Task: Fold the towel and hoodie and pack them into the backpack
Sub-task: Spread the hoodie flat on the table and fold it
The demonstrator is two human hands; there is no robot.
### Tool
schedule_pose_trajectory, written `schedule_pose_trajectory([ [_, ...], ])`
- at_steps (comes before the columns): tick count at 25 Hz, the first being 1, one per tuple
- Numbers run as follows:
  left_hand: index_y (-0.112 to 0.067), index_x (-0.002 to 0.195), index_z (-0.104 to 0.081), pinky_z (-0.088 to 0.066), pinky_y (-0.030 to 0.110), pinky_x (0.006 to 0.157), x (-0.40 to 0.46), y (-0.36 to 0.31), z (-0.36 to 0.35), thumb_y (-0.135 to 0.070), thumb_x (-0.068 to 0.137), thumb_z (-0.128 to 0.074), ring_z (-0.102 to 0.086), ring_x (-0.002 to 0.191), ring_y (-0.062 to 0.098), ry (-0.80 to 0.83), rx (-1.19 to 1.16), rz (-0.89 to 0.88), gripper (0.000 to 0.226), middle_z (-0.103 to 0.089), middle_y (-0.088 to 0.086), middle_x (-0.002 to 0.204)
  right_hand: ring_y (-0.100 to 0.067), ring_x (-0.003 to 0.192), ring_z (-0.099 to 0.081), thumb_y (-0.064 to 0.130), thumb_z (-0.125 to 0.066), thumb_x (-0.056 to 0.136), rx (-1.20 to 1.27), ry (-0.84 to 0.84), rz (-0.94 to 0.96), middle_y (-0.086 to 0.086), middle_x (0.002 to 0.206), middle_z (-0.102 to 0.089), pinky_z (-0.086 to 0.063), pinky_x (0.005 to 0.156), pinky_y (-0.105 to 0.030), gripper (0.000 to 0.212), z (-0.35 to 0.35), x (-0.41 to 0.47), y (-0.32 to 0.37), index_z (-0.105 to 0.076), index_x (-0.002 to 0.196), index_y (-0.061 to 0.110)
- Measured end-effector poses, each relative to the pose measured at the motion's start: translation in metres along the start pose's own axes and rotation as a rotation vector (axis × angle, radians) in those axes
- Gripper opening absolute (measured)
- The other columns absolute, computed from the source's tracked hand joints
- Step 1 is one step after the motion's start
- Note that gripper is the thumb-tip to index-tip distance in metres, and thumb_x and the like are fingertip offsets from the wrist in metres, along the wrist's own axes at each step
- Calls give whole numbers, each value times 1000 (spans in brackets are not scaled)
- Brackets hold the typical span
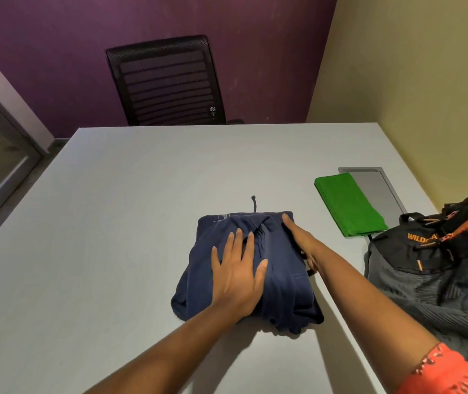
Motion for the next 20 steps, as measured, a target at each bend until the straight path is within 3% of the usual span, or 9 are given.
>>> schedule_pose_trajectory([
  [2, -19, 149, 6, 25, 46, 106, 5, -6, -10, -70, 47, 43, 19, 143, 18, 119, 25, 48, 120, 16, 3, 156, -28, 108, -54, 75, -41, 79, 38, 38, 10, -12, 133, -53, -47, 97, -41, 85, 0, -3, -3, -48, 134, 10],
  [4, -18, 148, 10, 38, 43, 96, 7, -10, -16, -73, 35, 46, 25, 141, 17, 185, 26, 69, 131, 22, 4, 155, -26, 104, -57, 69, -39, 85, 68, 69, 8, -12, 127, -57, -49, 90, -37, 75, 0, -8, -7, -52, 131, 11],
  [7, -19, 147, 13, 39, 45, 93, 5, -10, -20, -79, 29, 44, 27, 140, 14, 238, -26, 94, 135, 25, 1, 154, -21, 89, -64, 54, -56, 85, 74, 129, 19, -8, 106, -66, -51, 67, -29, 60, -6, -18, -13, -58, 124, 9],
  [9, -20, 146, 16, 32, 50, 98, 5, -6, -17, -84, 39, 35, 26, 140, 11, 264, -92, 138, 126, 25, -1, 154, -23, 89, -65, 43, -66, 81, 77, 141, 24, -10, 105, -67, -52, 64, -30, 56, -7, -22, -14, -59, 122, 6],
  [12, -23, 147, 14, 26, 53, 104, 6, -1, -7, -71, 86, -10, 21, 142, 10, 327, -175, 219, 81, 21, -2, 155, -20, 84, -63, 34, -64, 85, 4, 194, 64, -8, 102, -66, -50, 64, -28, 46, -10, -37, 1, -59, 120, 4],
  [14, -26, 148, 8, 25, 51, 106, 9, 0, 5, -64, 90, -28, 13, 144, 10, 279, -307, 230, 78, 13, -4, 157, -16, 82, -60, 34, -63, 85, -96, 181, 121, -8, 111, -65, -45, 61, -27, 40, -11, -48, 19, -59, 116, 8],
  [16, -33, 148, -9, 19, 51, 111, 18, 6, 13, -71, 83, -39, -6, 145, 15, 183, -572, 249, 82, -9, -7, 157, -16, 81, -58, 34, -65, 83, -159, 136, 207, -10, 117, -63, -43, 60, -27, 42, -13, -63, 43, -60, 114, 8],
  [18, -40, 136, -39, -8, 57, 115, 29, 14, 23, -80, 68, -51, -40, 133, 22, 102, -1015, 220, 79, -46, -7, 142, -19, 79, -58, 35, -66, 82, -225, 77, 304, -12, 110, -64, -44, 61, -28, 42, -21, -80, 69, -60, 109, 4],
  [20, -27, 125, -56, -36, 53, 105, 34, 15, 38, -68, 74, -59, -57, 115, 30, 108, -1408, 144, 65, -63, 7, 123, -22, 75, -55, 38, -62, 84, -358, 10, 427, -7, 85, -60, -43, 64, -29, 30, -35, -100, 90, -56, 86, 8],
])
Point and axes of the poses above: each hand's wrist, its own x-axis towards the middle knuckle, its own z-axis out of the back of the hand, y = z × x, the point moved 4 cm from there along x, towards the middle knuckle
